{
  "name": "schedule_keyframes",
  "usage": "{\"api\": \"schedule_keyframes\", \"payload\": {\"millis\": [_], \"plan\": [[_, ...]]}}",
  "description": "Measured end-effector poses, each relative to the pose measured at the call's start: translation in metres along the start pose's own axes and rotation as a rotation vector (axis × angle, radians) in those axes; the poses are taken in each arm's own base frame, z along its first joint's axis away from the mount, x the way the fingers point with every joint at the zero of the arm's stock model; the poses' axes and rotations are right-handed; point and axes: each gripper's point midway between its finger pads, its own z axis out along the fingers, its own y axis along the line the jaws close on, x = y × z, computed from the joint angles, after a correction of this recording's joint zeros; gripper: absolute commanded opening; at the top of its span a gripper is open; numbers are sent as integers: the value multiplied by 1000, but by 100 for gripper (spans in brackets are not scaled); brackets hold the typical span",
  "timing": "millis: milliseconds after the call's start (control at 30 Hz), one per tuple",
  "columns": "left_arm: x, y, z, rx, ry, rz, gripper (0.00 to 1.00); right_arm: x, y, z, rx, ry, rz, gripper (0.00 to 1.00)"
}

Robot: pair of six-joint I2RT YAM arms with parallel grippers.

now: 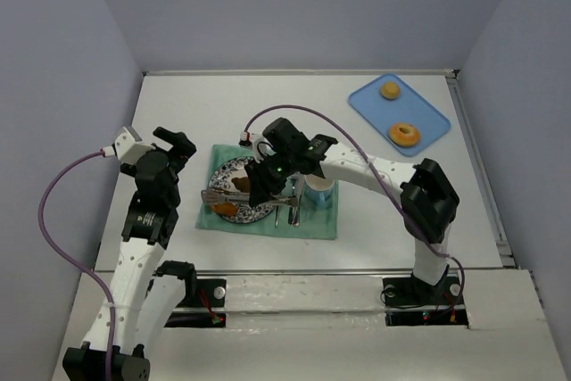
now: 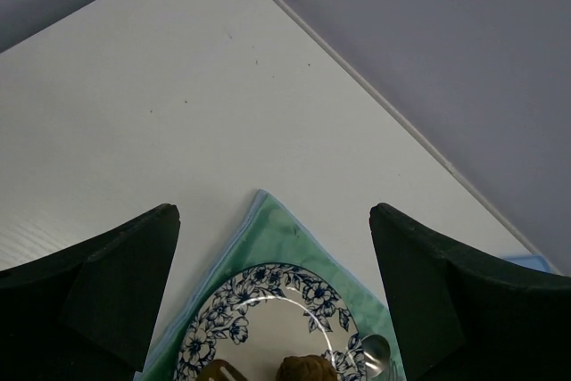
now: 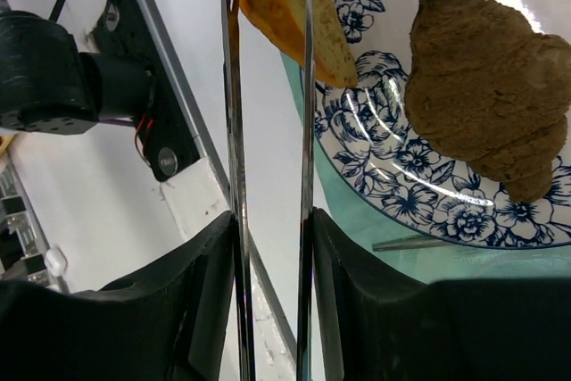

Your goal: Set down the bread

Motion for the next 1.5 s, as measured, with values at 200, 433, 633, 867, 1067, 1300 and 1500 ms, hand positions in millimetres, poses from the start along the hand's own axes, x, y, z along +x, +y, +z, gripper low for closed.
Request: {"api": "schedule_keyframes", "payload": {"millis": [200,433,633,867,1067,1300,1500], "plan": [[2,1,0,-3,3,2,99,-1,-18,4,87,-11,22,51],[2,1,0,-3,3,2,99,1,-37,8,176,-11,41,58],[2,1,0,-3,3,2,99,-11,-35,4,184,-33,9,59],[3,2,1,-7,8,6,99,-41,-26,-9,197,-96,-73,59],[3,3,2,-14,3,6,99,-87,-34,-38,327,-229,-107,62],[1,6,2,-30,-9,7,99,-123,-82,-100,463,-362,-50,61],[-2,9,3,-48,-24,10,99,-123,-198,-191,703,-438,26,61]]}}
